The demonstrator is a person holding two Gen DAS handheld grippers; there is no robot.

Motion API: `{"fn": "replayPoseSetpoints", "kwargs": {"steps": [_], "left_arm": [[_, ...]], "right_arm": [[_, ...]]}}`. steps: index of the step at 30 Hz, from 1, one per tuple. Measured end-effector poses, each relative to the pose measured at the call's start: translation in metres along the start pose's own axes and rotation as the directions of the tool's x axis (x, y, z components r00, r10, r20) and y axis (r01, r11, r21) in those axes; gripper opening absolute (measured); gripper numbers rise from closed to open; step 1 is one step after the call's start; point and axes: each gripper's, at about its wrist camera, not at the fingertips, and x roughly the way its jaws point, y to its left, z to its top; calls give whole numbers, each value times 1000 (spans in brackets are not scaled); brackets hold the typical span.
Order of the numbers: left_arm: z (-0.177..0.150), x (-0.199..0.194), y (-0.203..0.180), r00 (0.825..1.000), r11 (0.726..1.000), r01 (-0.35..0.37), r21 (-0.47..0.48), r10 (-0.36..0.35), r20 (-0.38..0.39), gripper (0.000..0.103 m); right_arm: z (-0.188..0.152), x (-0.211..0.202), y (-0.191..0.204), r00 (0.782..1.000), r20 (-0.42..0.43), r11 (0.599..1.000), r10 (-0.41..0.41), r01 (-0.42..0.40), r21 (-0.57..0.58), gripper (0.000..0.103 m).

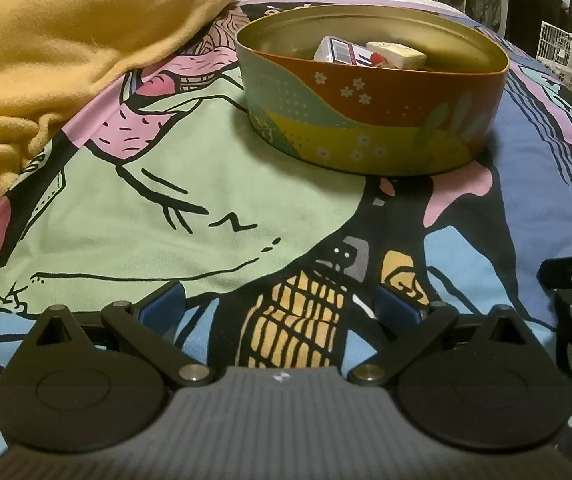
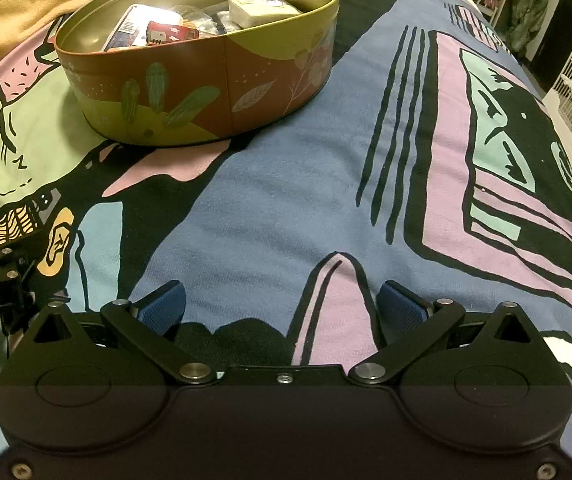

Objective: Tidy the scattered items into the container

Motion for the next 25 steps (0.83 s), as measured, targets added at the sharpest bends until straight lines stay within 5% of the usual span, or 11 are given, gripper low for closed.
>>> {"fn": "replayPoseSetpoints", "kwargs": {"steps": [25], "left_arm": [[0,0,2,1000,1000,5,-16,-5,2,103]], "right_arm": [[-1,0,0,1000,1,1000,0,0,0,103]]}}
